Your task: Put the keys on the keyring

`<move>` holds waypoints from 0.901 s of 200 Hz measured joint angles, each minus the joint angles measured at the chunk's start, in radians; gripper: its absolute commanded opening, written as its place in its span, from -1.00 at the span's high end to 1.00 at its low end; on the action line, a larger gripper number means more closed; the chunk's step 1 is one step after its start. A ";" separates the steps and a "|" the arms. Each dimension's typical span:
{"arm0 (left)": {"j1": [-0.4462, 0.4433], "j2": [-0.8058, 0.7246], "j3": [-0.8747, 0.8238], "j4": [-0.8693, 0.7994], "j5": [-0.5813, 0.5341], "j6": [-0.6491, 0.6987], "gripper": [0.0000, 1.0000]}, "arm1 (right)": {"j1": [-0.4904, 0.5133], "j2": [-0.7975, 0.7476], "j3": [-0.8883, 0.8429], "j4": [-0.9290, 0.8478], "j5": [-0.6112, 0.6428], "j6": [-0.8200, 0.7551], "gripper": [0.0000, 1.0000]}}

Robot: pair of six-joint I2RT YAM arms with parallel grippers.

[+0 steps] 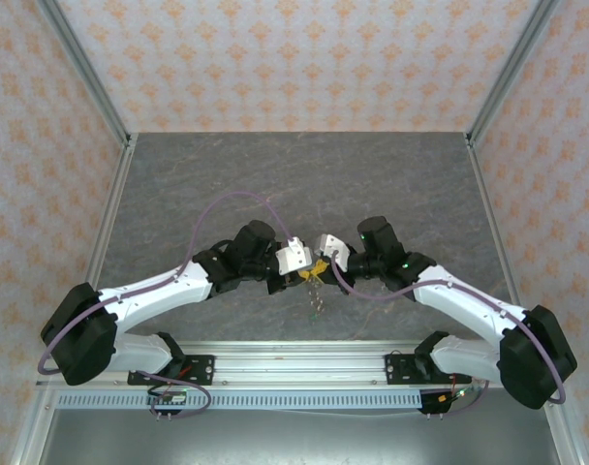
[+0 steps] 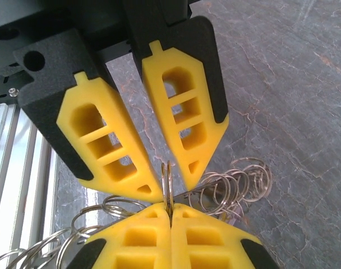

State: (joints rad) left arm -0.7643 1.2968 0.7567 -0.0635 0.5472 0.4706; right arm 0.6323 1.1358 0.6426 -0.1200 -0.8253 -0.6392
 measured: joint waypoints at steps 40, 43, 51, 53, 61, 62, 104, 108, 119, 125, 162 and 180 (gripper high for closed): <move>0.000 0.000 0.000 0.000 -0.003 0.000 0.75 | 0.000 0.000 0.008 -0.026 0.014 -0.013 1.00; 0.000 0.000 0.000 0.000 -0.003 -0.001 0.75 | 0.000 0.000 0.008 -0.026 0.014 -0.013 1.00; 0.000 0.000 0.000 0.000 -0.003 -0.001 0.70 | 0.000 0.000 0.008 -0.027 0.015 -0.014 1.00; 0.000 0.000 0.000 0.000 -0.003 -0.001 0.69 | 0.000 0.000 0.008 -0.027 0.015 -0.014 1.00; 0.000 0.000 0.000 0.000 -0.004 -0.001 0.66 | 0.000 0.000 0.008 -0.027 0.015 -0.014 1.00; 0.000 0.000 0.000 0.000 -0.004 0.000 0.66 | 0.000 0.000 0.008 -0.027 0.015 -0.014 1.00; 0.000 0.000 0.000 0.004 -0.006 -0.002 0.64 | 0.000 0.000 0.008 -0.030 0.014 -0.013 1.00; 0.000 0.000 0.000 0.005 -0.006 -0.002 0.64 | 0.000 0.000 0.008 -0.029 0.014 -0.013 1.00; 0.000 0.000 0.000 0.005 -0.006 -0.002 0.64 | 0.000 0.001 0.008 -0.029 0.013 -0.012 1.00; 0.000 0.000 0.000 0.005 -0.006 -0.002 0.64 | 0.000 0.001 0.007 -0.025 0.011 -0.011 1.00; 0.000 -0.001 0.000 0.008 -0.006 -0.002 0.69 | 0.000 0.002 -0.005 0.010 0.009 0.003 1.00; 0.000 -0.001 0.000 0.008 -0.005 -0.006 0.78 | 0.000 0.002 -0.013 0.031 0.006 0.010 1.00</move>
State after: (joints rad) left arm -0.7643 1.2961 0.7567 -0.0555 0.5419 0.4644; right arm 0.6327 1.1374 0.6296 -0.0891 -0.8192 -0.6289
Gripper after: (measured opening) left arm 0.143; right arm 0.043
